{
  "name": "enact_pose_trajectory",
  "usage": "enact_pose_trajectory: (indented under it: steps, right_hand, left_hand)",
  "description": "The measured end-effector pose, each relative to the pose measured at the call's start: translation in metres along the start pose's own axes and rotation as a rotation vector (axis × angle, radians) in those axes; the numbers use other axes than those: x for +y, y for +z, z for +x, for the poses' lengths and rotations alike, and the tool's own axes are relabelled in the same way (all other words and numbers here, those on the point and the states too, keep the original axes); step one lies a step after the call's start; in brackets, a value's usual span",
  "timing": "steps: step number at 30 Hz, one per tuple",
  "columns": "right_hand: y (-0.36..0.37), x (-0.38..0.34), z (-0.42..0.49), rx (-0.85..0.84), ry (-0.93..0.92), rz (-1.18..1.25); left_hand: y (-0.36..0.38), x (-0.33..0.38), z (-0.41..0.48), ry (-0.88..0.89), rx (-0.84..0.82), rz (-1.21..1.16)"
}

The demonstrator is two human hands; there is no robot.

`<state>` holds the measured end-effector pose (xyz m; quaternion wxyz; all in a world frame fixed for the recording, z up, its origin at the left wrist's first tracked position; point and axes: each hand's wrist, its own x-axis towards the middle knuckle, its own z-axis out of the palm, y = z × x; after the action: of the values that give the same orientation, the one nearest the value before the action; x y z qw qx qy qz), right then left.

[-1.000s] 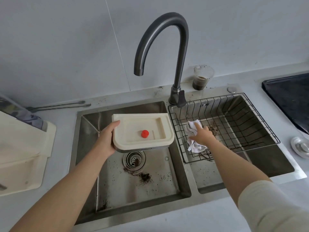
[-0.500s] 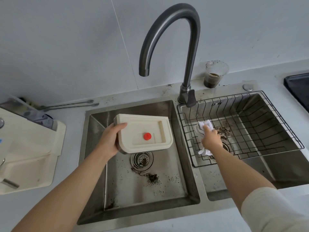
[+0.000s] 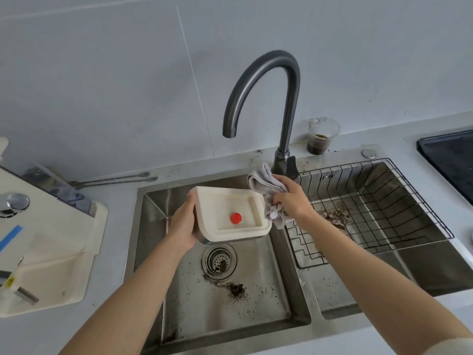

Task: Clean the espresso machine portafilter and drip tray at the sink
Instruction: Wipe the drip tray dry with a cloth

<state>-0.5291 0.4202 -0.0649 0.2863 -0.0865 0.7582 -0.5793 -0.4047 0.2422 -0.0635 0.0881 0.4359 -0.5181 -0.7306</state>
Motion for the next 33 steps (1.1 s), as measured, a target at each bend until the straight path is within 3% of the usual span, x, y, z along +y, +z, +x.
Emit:
enact_pose_trajectory:
  steps: [5, 9, 13, 19, 23, 29, 33]
  right_hand:
    - [0.055, -0.046, -0.023, -0.172, -0.198, -0.061]
    - [0.094, -0.059, -0.034, -0.286, -0.329, -0.378]
    - [0.109, -0.055, -0.044, -0.36, -0.394, -0.587]
    - [0.109, -0.034, -0.059, -0.379, -0.421, -0.663]
    - [0.1, -0.024, -0.054, -0.382, -0.51, -0.744]
    - [0.088, -0.017, -0.045, -0.338, -0.54, -0.792]
    - [0.094, -0.015, -0.047, -0.339, -0.544, -0.765]
  left_hand:
    - [-0.002, 0.006, -0.009, 0.014, -0.036, -0.05]
    - [-0.008, 0.01, -0.008, 0.045, -0.186, -0.133]
    - [-0.017, 0.014, -0.005, -0.005, -0.148, -0.134]
    - [-0.049, 0.015, 0.015, -0.004, -0.147, -0.113]
    - [-0.047, 0.022, 0.018, 0.051, 0.02, -0.123]
    - [-0.061, 0.023, 0.029, -0.006, 0.027, -0.096]
    - [-0.056, 0.033, 0.011, 0.019, -0.051, -0.127]
